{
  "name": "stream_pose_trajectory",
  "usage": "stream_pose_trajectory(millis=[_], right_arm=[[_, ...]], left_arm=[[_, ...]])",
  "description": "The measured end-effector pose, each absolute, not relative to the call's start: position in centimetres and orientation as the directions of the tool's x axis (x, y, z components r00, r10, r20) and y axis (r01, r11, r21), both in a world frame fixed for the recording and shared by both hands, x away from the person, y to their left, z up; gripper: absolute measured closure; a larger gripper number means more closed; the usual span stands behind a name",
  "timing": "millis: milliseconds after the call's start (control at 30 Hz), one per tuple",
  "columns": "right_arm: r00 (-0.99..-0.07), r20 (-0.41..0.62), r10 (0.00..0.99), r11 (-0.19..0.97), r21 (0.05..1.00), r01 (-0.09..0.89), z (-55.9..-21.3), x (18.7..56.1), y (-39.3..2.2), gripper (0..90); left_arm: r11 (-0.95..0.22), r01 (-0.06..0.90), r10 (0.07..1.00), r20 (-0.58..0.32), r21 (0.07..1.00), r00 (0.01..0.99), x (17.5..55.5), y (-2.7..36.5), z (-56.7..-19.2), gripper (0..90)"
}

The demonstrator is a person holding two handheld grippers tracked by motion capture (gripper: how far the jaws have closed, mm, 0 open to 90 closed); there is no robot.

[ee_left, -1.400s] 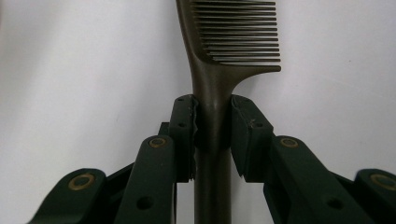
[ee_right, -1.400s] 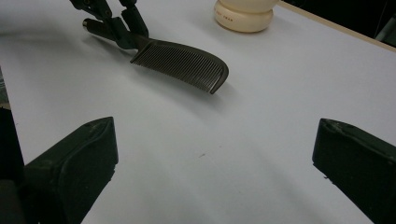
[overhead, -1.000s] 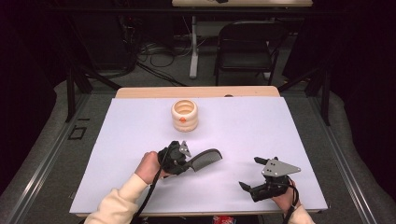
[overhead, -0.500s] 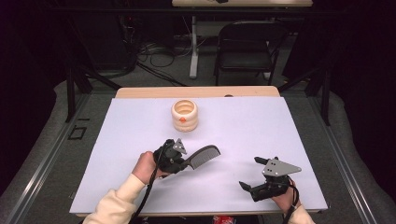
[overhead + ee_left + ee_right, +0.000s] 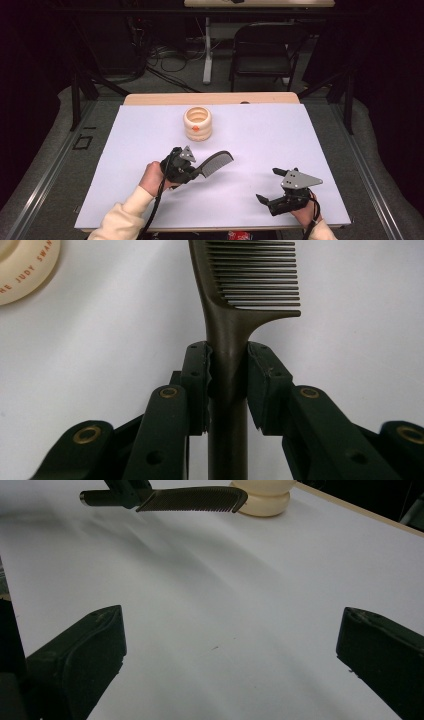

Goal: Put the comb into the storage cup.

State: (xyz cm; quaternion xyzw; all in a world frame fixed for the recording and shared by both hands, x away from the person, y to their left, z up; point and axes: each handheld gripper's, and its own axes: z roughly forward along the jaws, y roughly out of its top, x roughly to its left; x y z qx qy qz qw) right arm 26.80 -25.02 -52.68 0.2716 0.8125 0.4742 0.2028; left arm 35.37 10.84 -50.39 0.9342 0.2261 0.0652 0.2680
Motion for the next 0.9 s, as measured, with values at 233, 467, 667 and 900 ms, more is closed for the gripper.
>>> stream_pose_trajectory(millis=[233,467,667,900], right_arm=[[-0.769,-0.075,0.635,0.405,0.88,0.248,-52.7,26.8,-25.0,0.0],[-0.768,-0.076,0.636,0.407,0.879,0.25,-52.7,26.8,-25.0,0.0],[-0.768,-0.077,0.635,0.408,0.878,0.249,-52.7,26.8,-25.0,0.0],[-0.769,-0.076,0.635,0.408,0.878,0.251,-52.7,26.8,-25.0,0.0]], left_arm=[[-0.733,0.4,0.474,-0.009,0.55,0.881,35.5,11.3,-50.3,71.9],[-0.715,0.407,0.49,-0.009,0.568,0.872,35.7,11.7,-50.2,71.9],[-0.694,0.418,0.511,-0.009,0.586,0.86,35.8,12.1,-50.2,71.9],[-0.676,0.425,0.527,-0.008,0.602,0.85,36.0,12.5,-50.2,71.9]])
